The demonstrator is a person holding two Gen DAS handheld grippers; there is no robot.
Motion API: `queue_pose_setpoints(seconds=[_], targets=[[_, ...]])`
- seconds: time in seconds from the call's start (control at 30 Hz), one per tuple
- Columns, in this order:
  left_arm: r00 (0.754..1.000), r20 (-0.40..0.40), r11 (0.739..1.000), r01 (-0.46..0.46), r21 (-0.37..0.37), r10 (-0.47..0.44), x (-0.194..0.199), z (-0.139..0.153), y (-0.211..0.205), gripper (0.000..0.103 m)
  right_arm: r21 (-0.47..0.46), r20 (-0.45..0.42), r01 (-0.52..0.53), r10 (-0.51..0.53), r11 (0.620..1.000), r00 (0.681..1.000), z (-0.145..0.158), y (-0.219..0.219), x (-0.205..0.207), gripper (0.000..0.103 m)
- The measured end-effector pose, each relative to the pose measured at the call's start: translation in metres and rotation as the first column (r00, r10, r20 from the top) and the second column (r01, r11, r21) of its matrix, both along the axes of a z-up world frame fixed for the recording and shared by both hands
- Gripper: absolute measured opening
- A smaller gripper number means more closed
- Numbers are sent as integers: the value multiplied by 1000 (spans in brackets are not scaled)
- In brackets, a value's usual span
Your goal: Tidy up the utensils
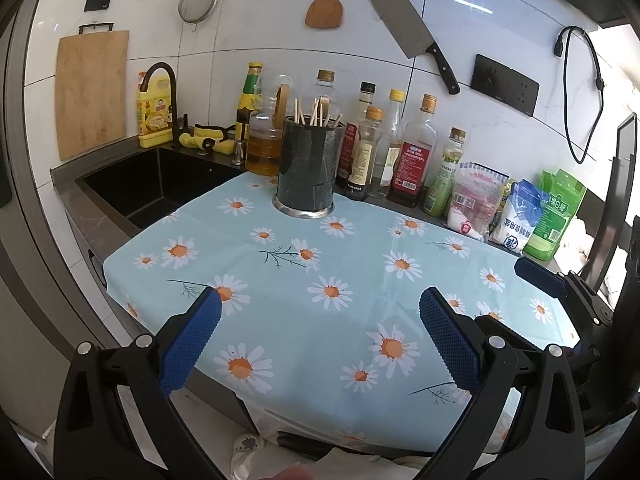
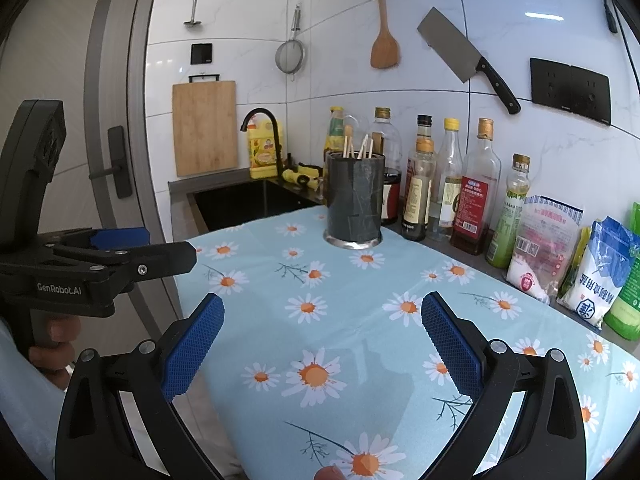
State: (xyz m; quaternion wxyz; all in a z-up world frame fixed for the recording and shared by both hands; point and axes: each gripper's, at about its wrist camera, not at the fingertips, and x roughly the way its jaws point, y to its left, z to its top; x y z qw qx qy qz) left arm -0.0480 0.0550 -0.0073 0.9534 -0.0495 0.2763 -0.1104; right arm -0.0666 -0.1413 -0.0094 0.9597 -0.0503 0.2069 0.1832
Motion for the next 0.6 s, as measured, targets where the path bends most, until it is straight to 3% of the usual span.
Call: queue_pose_setpoints(seconds=[0.27, 0.43, 0.6], targets=[[1000, -10, 1000, -4, -3, 4, 5, -1, 0, 97, 11, -7, 0, 0, 1000, 1000, -1, -2, 3, 95], [999, -39, 1000, -3, -13, 2, 18, -9, 0, 97, 75, -45, 88, -84, 993, 995, -7, -21, 15, 95], [998, -60, 999, 0, 45, 2, 44, -20, -15, 97, -22, -21, 202, -203, 979, 979, -13, -32, 25, 95]])
